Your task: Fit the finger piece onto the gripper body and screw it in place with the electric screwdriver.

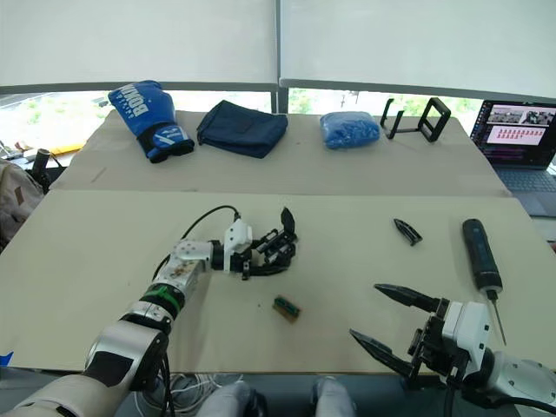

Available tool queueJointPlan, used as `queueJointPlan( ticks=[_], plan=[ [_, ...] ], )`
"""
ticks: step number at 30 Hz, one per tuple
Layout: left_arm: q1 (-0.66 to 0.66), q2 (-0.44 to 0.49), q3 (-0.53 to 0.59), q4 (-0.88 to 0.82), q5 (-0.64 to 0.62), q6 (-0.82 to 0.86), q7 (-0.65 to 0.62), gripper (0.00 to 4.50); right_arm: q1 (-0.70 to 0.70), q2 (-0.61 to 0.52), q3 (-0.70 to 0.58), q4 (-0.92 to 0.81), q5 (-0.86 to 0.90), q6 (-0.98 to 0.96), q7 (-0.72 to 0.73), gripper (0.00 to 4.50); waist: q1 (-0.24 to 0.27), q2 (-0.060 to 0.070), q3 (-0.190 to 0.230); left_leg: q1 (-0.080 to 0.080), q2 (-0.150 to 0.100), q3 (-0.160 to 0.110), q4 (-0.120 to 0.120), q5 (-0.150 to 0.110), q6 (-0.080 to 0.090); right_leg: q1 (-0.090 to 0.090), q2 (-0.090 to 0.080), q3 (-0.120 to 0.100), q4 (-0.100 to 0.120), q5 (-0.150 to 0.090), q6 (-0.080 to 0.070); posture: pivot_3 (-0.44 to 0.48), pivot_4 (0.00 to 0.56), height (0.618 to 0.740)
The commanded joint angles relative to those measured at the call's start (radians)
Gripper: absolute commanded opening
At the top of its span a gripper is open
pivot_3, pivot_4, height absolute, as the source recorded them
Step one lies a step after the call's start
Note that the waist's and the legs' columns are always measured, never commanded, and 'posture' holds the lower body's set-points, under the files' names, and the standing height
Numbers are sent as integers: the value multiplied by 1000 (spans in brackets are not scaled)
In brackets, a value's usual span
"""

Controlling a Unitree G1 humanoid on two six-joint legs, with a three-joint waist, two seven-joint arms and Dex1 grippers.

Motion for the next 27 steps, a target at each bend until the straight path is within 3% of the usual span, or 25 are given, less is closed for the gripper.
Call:
queueJointPlan(
  ticks=[1, 5, 11, 18, 27],
  plan=[
    [34, -2, 22, -268, -36, 101, 90, 2318, -9, 9, -9, -2, 0, -30, 11, 4500, 0, 0, 0, -1, 0, 0, 1, 0, 0, 0, 0, 0, 0, 0, 0, 0, 150, 740],
    [209, 3, -8, -604, -17, 289, 229, 2318, -27, 20, 8, 14, -11, -33, 17, 4500, -4, 0, 0, 0, 0, 0, 2, 0, 1, 1, 0, 1, 0, 0, 1, 0, 150, 740],
    [354, -1, -48, -825, 41, 410, 399, 2318, -44, 30, 26, 27, -22, -37, 24, 4500, 1, 1, 0, 1, 0, -1, 2, 0, 0, 1, 0, 2, 1, 0, 1, 0, 150, 740],
    [426, -62, -95, -870, 101, 408, 566, 2318, -68, 35, 40, 35, -33, -37, 18, 4500, 10, 1, 0, 0, 0, -1, 2, -1, 1, 1, -3, 2, 0, 0, 2, 0, 150, 740],
    [424, -102, -123, -817, 106, 433, 631, 2318, -66, 48, 40, 25, -48, -40, 2, 4500, 12, 1, 0, 1, 0, 0, 2, -1, 1, 1, -3, 1, 1, 0, 2, 0, 150, 740]
  ],
)
